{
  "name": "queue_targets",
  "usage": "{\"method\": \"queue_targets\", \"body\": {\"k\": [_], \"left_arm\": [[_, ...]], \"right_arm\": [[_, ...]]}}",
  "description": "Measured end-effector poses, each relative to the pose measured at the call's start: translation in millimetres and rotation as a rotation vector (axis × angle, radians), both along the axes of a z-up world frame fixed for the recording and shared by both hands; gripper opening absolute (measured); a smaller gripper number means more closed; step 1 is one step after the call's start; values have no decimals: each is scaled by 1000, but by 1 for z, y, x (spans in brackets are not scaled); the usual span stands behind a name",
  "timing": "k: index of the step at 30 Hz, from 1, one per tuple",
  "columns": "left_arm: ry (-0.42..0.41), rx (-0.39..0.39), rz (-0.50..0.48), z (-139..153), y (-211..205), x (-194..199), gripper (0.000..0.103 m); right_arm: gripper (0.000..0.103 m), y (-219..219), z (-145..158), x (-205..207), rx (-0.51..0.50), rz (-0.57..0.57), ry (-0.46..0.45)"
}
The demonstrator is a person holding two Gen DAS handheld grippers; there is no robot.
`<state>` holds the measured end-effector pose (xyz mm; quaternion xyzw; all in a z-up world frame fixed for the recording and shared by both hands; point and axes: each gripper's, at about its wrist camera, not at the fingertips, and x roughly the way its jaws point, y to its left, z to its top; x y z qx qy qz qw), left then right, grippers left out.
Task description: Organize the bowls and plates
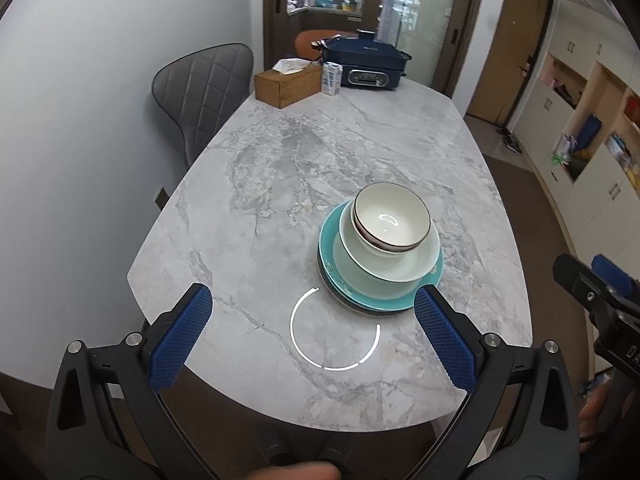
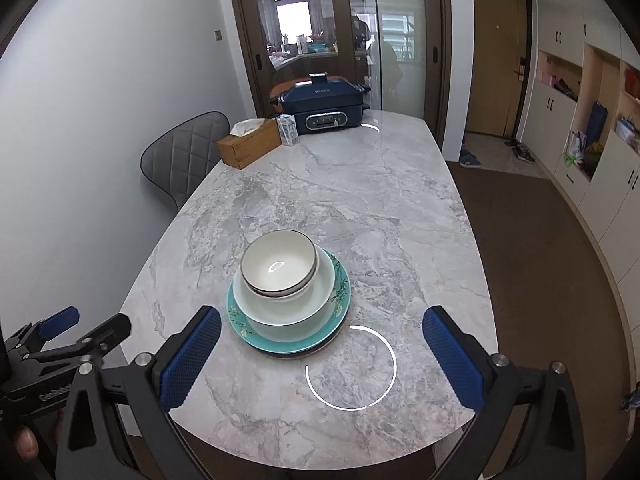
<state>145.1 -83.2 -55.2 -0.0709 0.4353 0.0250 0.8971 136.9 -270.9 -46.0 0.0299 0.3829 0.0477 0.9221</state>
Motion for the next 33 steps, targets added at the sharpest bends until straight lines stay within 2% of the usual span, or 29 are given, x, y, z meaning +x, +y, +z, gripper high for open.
{"method": "queue_targets", "body": {"k": [5, 14, 19, 30, 33], "left_arm": [[6, -19, -50, 2, 11, -6, 103], [6, -7, -81, 10, 21, -17, 102], [26, -5, -93, 12, 21, -21, 103], [20, -21, -83, 25, 19, -33, 102], [10, -2, -82, 29, 15, -34, 102]], "right_arm": [[103, 23, 11, -12, -15, -27, -4], [103, 47, 22, -34, -27, -35, -23], [103, 48, 25, -39, 4, -45, -1], [103, 44, 29, -51, -26, -60, -2], [103, 39, 36, -55, -30, -72, -15]]}}
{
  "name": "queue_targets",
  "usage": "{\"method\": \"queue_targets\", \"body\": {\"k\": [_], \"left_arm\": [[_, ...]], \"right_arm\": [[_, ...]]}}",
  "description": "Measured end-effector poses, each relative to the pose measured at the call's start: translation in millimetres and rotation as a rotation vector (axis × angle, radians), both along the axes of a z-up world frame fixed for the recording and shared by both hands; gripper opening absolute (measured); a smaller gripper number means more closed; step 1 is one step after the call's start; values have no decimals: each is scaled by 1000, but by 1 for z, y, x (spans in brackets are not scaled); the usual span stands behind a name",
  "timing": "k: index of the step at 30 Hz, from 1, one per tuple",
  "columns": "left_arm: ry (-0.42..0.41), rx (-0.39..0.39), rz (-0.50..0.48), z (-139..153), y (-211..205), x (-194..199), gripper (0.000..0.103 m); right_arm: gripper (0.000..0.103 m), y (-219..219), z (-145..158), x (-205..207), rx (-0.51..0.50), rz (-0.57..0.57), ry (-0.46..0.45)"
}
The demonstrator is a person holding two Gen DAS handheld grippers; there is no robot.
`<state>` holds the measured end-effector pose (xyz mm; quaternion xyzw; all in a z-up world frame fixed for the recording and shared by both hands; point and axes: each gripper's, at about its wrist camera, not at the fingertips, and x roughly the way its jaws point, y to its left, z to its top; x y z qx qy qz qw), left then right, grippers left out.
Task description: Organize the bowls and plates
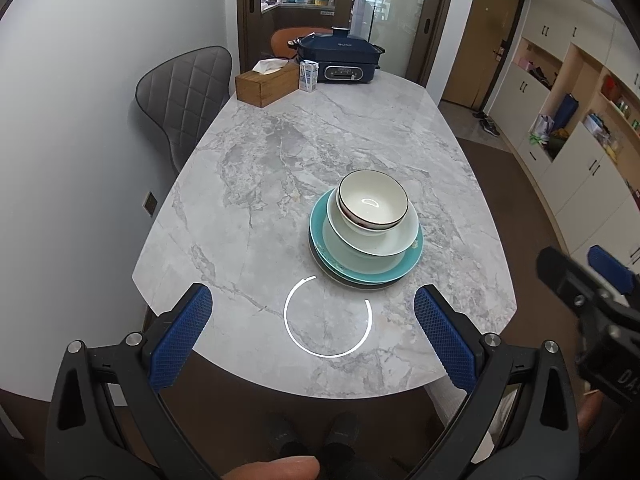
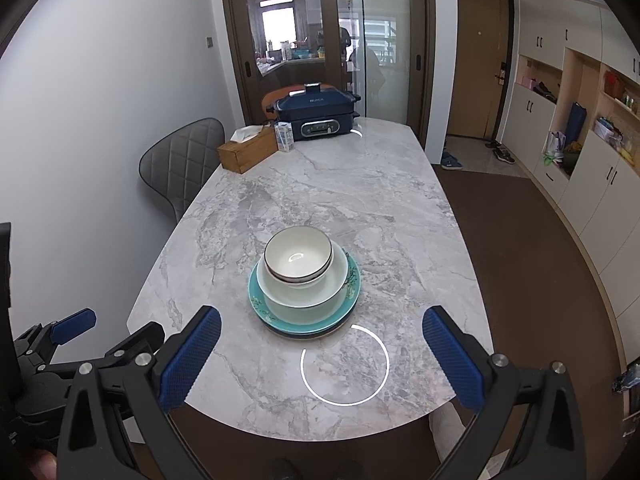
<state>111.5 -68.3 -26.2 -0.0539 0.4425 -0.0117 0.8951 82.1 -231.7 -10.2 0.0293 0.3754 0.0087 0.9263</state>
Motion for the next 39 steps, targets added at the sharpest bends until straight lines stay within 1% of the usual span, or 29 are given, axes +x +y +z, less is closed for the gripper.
{"method": "queue_targets", "body": {"k": [4, 10, 14, 28, 39], "left_arm": [[-2, -2, 9, 3, -2, 0, 102], [-7, 22, 29, 6, -6, 0, 102], [3, 30, 39, 5, -8, 0, 102], [-23, 32, 48, 10, -11, -13, 102], [-30, 41, 52, 13, -10, -15, 102]], "right_arm": [[103, -8, 7, -6, -11, -17, -17], [103, -17, 5, -7, -11, -34, -5], [103, -16, 4, -9, -25, -29, -3], [103, -13, 1, -13, -18, -22, 11], [103, -16, -1, -14, -21, -20, 13]]}}
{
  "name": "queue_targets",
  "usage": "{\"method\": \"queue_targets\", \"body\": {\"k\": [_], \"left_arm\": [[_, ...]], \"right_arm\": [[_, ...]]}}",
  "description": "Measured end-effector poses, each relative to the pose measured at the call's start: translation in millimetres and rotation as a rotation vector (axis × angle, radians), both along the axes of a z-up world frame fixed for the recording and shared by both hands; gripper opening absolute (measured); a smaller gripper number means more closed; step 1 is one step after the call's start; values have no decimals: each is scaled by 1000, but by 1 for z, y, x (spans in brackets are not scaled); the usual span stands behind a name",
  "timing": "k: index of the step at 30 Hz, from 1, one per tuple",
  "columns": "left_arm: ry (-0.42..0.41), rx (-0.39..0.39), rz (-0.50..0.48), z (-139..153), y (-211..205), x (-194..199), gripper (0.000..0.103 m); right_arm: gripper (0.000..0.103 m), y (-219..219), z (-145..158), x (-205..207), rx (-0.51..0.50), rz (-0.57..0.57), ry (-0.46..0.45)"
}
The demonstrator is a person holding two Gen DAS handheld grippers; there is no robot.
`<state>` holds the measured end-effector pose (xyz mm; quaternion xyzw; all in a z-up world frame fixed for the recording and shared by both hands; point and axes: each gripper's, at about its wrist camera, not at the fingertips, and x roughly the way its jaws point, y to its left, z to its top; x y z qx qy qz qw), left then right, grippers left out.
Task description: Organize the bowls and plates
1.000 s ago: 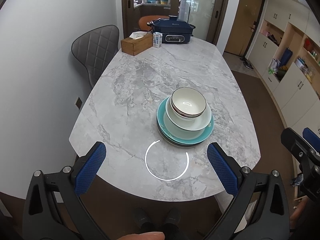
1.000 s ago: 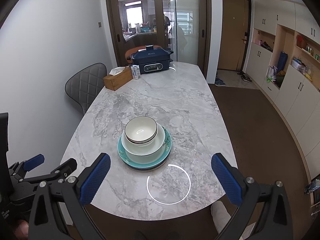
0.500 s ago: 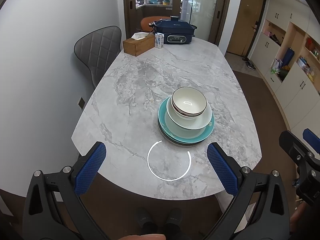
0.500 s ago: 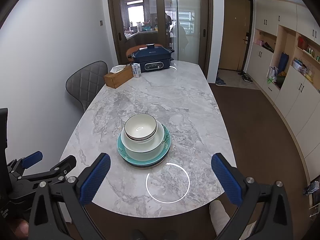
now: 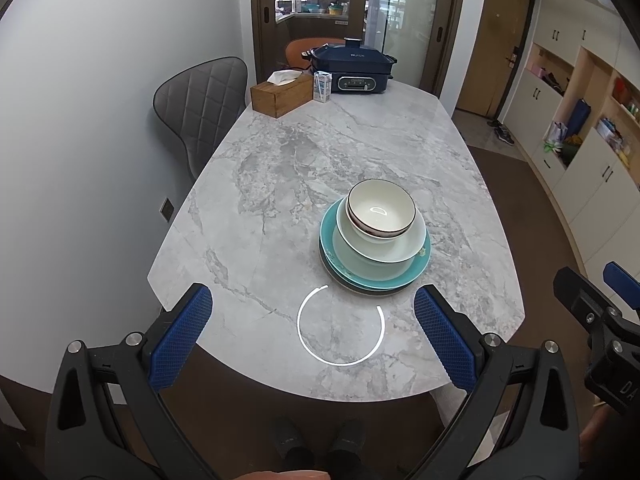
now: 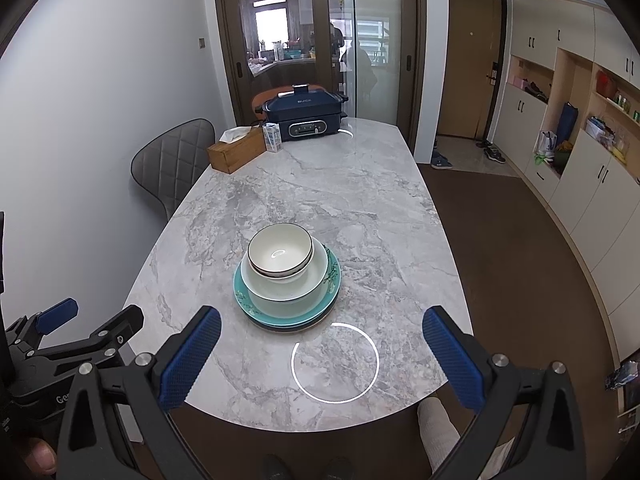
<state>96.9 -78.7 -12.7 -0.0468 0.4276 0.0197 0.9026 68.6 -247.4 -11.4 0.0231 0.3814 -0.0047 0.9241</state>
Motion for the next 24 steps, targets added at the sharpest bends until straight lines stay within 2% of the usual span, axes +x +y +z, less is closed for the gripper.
{"method": "queue_targets", "body": {"k": [24], "left_arm": [[0, -2, -3, 0, -1, -2, 102]], "right_arm": [[103, 2, 1, 0, -3, -3, 4]]}}
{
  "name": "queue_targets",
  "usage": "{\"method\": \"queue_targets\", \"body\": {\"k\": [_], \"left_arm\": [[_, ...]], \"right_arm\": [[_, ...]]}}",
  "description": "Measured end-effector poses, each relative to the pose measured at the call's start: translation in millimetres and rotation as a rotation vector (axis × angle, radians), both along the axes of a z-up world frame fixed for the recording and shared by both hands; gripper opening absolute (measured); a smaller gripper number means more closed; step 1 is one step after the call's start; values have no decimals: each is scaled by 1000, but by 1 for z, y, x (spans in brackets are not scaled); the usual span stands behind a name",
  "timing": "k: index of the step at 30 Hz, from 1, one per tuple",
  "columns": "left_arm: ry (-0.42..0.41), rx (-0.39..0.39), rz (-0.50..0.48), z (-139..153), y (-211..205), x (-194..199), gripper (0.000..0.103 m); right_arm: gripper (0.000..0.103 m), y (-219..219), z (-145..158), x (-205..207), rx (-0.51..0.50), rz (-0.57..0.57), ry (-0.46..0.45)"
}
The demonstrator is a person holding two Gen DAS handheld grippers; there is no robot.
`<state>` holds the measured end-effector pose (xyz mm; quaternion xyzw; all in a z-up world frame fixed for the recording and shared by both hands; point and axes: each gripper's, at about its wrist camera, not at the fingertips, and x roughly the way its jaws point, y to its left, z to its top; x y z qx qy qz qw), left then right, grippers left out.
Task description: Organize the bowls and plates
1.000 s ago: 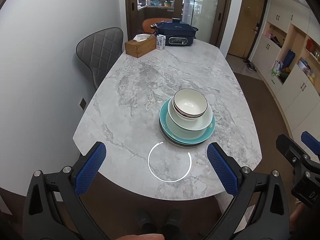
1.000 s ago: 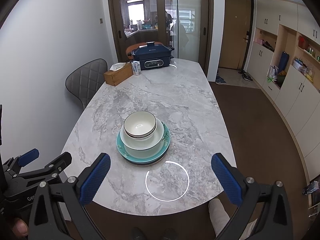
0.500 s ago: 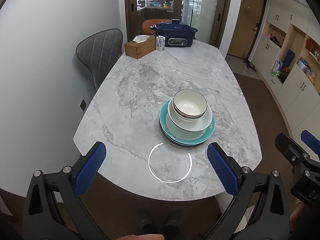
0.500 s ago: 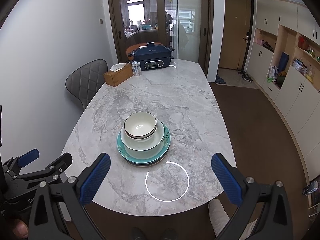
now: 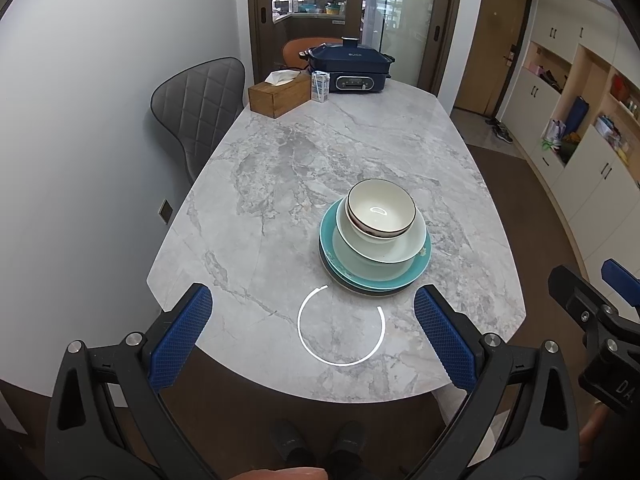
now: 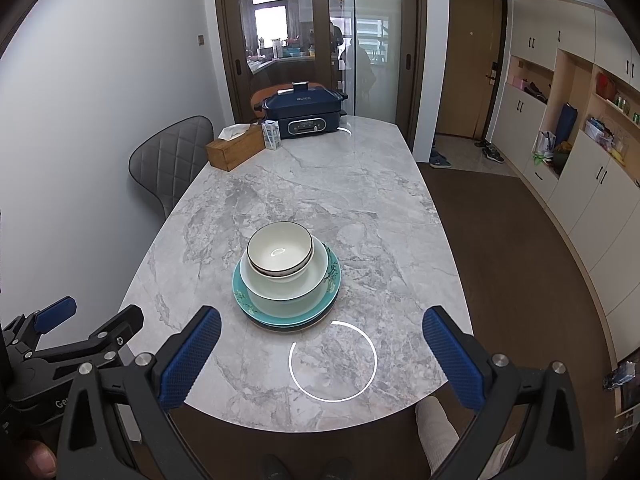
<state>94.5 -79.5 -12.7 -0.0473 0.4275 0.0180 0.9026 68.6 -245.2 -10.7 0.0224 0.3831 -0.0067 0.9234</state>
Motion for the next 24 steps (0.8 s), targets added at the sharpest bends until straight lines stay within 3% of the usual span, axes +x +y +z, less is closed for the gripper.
{"method": "queue_targets", "body": {"k": [24], "left_arm": [[1, 1, -16, -2, 6, 7, 102]], "right_arm": [[103, -1, 0, 3, -1, 3, 3]]}}
